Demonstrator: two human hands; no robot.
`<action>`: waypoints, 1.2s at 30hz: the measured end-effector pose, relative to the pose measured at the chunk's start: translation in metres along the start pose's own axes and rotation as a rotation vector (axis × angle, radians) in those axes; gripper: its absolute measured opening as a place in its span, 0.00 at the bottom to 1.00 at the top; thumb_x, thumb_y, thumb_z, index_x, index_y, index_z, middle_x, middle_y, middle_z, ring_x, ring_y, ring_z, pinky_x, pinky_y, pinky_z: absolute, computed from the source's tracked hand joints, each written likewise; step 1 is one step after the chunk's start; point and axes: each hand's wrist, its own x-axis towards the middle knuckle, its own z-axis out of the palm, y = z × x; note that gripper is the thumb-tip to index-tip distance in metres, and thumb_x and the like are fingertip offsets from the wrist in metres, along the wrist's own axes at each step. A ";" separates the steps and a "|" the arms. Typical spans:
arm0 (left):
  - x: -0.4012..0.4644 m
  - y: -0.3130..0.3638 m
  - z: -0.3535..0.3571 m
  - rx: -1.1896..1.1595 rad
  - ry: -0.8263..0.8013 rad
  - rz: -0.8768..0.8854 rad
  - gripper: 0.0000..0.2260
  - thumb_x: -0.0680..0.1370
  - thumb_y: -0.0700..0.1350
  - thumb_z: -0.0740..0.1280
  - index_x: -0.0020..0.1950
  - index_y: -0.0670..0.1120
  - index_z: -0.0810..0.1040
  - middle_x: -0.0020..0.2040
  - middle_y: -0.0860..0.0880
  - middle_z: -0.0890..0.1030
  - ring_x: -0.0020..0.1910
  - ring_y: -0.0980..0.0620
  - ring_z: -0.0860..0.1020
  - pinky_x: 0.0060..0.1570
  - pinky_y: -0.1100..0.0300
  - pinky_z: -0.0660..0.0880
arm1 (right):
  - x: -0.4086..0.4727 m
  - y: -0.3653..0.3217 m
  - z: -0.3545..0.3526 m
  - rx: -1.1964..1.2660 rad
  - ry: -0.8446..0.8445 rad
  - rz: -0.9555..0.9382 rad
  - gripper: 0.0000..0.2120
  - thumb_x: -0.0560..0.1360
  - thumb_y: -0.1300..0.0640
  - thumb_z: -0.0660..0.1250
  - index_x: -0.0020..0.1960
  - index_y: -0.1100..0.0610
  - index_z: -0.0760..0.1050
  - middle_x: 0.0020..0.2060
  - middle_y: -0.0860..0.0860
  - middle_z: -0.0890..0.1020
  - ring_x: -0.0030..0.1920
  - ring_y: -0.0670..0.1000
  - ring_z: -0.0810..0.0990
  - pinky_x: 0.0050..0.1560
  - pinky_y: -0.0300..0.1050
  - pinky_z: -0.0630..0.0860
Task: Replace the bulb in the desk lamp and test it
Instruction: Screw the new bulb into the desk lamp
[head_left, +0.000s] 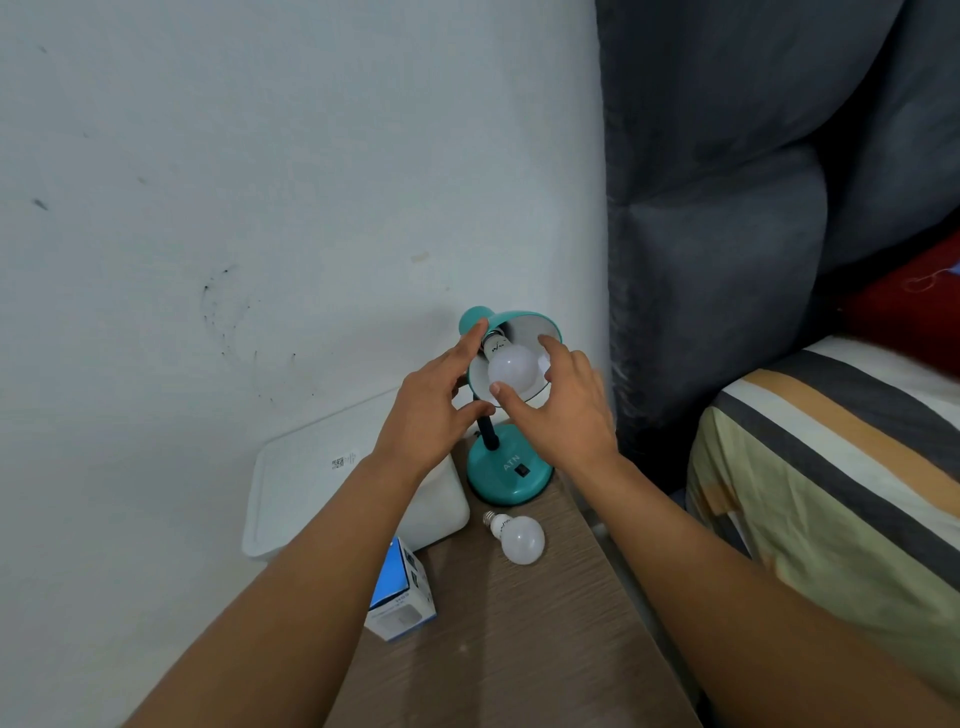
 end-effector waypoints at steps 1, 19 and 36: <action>0.000 0.000 0.000 -0.003 0.001 -0.004 0.42 0.74 0.45 0.77 0.78 0.65 0.55 0.70 0.54 0.77 0.58 0.57 0.78 0.60 0.71 0.71 | -0.001 0.000 0.000 -0.002 0.003 -0.033 0.36 0.72 0.35 0.68 0.74 0.46 0.62 0.62 0.51 0.73 0.61 0.53 0.71 0.58 0.52 0.75; -0.001 0.000 0.000 -0.014 -0.001 -0.010 0.42 0.74 0.45 0.77 0.78 0.64 0.56 0.68 0.54 0.78 0.58 0.56 0.79 0.60 0.70 0.72 | 0.004 -0.004 0.002 -0.056 -0.026 -0.009 0.28 0.76 0.34 0.60 0.68 0.51 0.72 0.55 0.51 0.78 0.56 0.53 0.75 0.54 0.54 0.76; -0.001 0.000 -0.001 0.033 -0.011 -0.010 0.42 0.75 0.45 0.76 0.79 0.65 0.54 0.67 0.53 0.78 0.58 0.54 0.79 0.61 0.63 0.74 | 0.006 -0.003 0.004 -0.047 -0.043 0.037 0.30 0.77 0.31 0.51 0.64 0.51 0.73 0.51 0.51 0.82 0.52 0.55 0.80 0.52 0.56 0.79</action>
